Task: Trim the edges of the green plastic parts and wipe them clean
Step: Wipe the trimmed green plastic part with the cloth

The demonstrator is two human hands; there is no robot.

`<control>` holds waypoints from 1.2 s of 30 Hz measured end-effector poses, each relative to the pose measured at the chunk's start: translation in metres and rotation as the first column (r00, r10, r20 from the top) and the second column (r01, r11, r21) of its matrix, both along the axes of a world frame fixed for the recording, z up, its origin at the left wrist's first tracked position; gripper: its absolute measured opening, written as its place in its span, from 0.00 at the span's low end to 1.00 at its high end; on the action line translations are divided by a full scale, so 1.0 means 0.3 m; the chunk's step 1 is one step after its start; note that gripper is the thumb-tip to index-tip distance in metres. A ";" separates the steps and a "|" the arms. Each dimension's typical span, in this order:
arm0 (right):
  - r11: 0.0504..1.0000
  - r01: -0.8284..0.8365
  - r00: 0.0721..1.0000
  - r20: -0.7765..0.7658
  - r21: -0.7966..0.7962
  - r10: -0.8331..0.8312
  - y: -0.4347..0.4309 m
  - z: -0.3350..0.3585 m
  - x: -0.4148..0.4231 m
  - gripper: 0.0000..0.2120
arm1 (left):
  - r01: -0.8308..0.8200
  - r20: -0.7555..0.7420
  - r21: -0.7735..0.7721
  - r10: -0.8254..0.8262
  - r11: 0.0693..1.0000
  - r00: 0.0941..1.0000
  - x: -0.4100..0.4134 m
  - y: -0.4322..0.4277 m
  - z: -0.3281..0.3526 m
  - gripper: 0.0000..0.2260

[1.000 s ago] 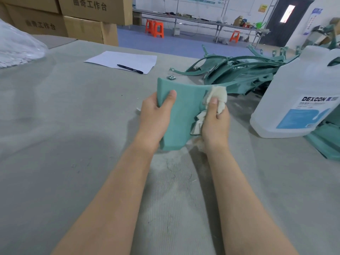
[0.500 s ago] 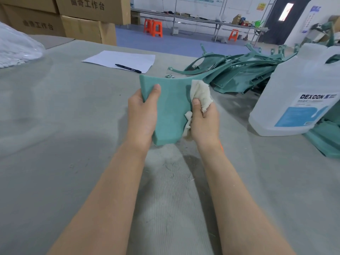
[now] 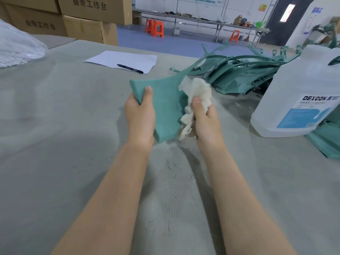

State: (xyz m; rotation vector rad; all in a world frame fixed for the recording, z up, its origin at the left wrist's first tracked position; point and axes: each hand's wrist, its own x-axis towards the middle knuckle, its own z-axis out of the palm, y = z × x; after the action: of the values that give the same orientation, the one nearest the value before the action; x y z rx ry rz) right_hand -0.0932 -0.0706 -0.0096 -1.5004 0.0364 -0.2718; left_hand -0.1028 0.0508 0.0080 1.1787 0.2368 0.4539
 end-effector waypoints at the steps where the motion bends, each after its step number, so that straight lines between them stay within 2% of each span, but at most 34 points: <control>1: 0.995 -0.027 0.999 0.031 -0.094 0.030 0.006 -0.007 -0.003 0.16 | -0.013 -0.004 -0.048 0.013 0.999 1.000 0.002 0.008 0.000 0.08; 3: 0.967 -0.043 0.993 0.095 -0.250 0.069 0.017 -0.020 -0.009 0.23 | -0.014 -0.009 -0.094 0.013 0.996 1.000 0.002 0.016 0.001 0.08; 4: 0.954 -0.021 0.993 0.107 -0.298 0.055 0.019 -0.023 -0.010 0.23 | -0.006 -0.008 -0.082 0.005 0.997 1.000 0.000 0.014 0.002 0.08; 5: 0.943 0.022 0.994 0.108 -0.332 0.015 0.018 -0.024 -0.006 0.21 | 0.005 -0.003 -0.051 -0.005 0.999 1.000 -0.002 0.009 0.004 0.08; 7: 0.938 0.109 0.992 0.090 -0.329 -0.084 0.012 -0.023 0.006 0.08 | 0.032 0.021 0.033 -0.033 0.999 0.999 -0.009 -0.007 0.009 0.08; 8: 0.942 0.151 0.988 0.081 -0.301 -0.132 0.006 -0.020 0.010 0.04 | 0.045 0.035 0.076 -0.048 0.996 0.998 -0.013 -0.018 0.013 0.08; 12: 0.945 0.274 0.961 0.092 -0.176 -0.261 -0.018 -0.019 0.020 0.12 | 0.074 0.100 0.253 -0.102 0.965 0.990 -0.032 -0.057 0.021 0.06; 15: 0.960 0.280 0.960 -0.005 0.014 -0.280 -0.029 -0.019 0.023 0.17 | 0.085 0.116 0.306 -0.126 0.948 0.985 -0.036 -0.066 0.022 0.06; 19: 0.947 0.239 0.963 -0.180 0.216 -0.202 -0.043 -0.013 0.030 0.20 | 0.074 0.085 0.219 -0.094 0.973 0.992 -0.028 -0.052 0.015 0.07; 22: 0.893 0.167 0.980 -0.166 0.418 -0.106 -0.049 -0.002 0.031 0.17 | 0.058 0.057 0.106 -0.064 0.993 0.996 -0.019 -0.038 0.012 0.07; 24: 0.889 0.106 0.991 -0.121 0.445 -0.058 -0.048 0.006 0.024 0.12 | 0.050 0.037 0.037 -0.052 0.998 0.998 -0.012 -0.026 0.009 0.07; 26: 0.932 0.007 0.998 -0.057 0.363 0.014 -0.040 0.012 0.016 0.06 | 0.045 0.016 -0.004 -0.045 0.999 0.999 -0.009 -0.016 0.007 0.08; 28: 0.982 -0.062 0.998 -0.008 0.179 0.064 -0.032 0.007 0.008 0.07 | 0.043 0.006 -0.005 -0.043 0.999 0.999 -0.009 -0.010 0.007 0.08; 30: 0.998 -0.029 0.999 0.019 -0.059 0.030 -0.026 -0.003 0.006 0.11 | 0.051 0.003 0.032 -0.051 0.998 0.999 -0.012 -0.010 0.010 0.09; 32: 0.972 0.056 0.997 0.063 -0.226 -0.043 -0.027 -0.010 0.010 0.08 | 0.066 0.013 0.074 -0.067 0.995 0.998 -0.017 -0.016 0.016 0.08; 34: 0.958 0.133 0.990 0.084 -0.255 -0.114 -0.037 -0.016 0.020 0.06 | 0.069 0.038 0.156 -0.075 0.985 0.996 -0.022 -0.030 0.018 0.07; 36: 0.956 0.193 0.981 0.068 -0.222 -0.182 -0.051 -0.020 0.027 0.08 | 0.068 0.056 0.260 -0.085 0.963 0.995 -0.027 -0.046 0.019 0.07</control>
State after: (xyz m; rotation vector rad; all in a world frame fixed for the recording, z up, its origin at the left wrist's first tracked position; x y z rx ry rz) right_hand -0.0851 -0.0858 -0.0157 -1.7210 0.1139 -0.4778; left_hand -0.1109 0.0371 0.0135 1.4197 0.0746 0.4649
